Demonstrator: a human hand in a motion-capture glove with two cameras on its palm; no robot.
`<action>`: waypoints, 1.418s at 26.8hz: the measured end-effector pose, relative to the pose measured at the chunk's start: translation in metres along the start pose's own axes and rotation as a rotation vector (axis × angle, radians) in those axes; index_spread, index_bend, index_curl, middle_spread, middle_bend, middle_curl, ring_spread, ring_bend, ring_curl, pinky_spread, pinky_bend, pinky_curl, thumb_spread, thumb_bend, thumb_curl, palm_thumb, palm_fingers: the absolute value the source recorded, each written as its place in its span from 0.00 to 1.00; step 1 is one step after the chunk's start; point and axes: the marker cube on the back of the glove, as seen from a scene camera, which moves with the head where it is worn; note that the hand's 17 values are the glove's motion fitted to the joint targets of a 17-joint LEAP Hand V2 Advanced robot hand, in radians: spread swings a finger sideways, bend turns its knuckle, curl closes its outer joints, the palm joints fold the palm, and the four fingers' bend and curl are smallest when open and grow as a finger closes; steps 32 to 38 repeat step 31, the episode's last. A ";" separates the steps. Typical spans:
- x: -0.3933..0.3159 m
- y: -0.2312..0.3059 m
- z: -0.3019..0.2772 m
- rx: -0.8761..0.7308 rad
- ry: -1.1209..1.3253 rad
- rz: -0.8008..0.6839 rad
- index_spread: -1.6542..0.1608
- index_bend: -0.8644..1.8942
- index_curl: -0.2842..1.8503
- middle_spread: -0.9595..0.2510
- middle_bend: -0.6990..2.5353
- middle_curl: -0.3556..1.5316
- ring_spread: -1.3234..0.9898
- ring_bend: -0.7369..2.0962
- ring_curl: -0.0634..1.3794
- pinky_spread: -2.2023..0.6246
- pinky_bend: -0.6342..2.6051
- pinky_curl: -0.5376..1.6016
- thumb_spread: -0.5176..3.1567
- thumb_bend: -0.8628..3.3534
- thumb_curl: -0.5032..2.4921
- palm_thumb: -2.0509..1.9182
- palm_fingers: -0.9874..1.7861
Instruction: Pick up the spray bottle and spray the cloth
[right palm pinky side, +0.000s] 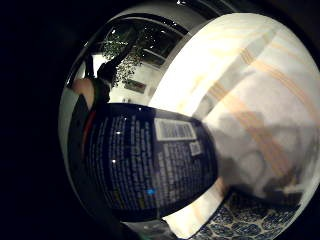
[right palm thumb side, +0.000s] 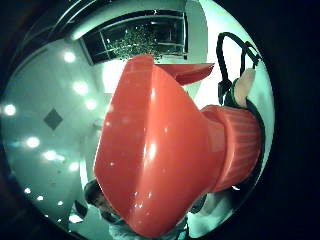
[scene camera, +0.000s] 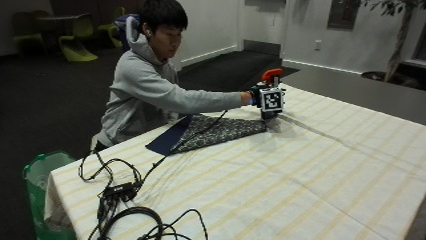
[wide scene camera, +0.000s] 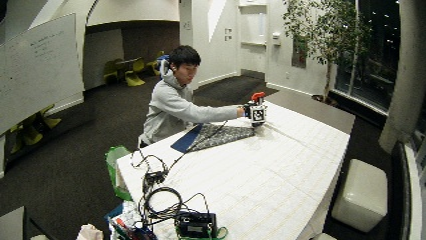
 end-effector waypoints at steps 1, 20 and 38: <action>-0.001 0.001 0.000 -0.012 -0.001 -0.001 0.80 0.41 0.38 0.72 0.37 0.43 0.49 0.39 0.33 0.74 0.25 0.40 0.20 0.20 0.42 0.79 0.78; -0.042 0.032 -0.043 -0.001 0.089 0.023 0.72 0.31 0.28 0.72 0.27 0.38 0.53 0.37 0.33 0.79 0.34 0.45 0.32 0.19 0.38 0.74 0.48; -0.043 0.160 -0.093 -0.289 0.610 0.032 0.71 0.35 0.24 0.76 0.28 0.38 0.55 0.36 0.29 0.83 0.34 0.43 0.35 0.20 0.35 0.73 0.43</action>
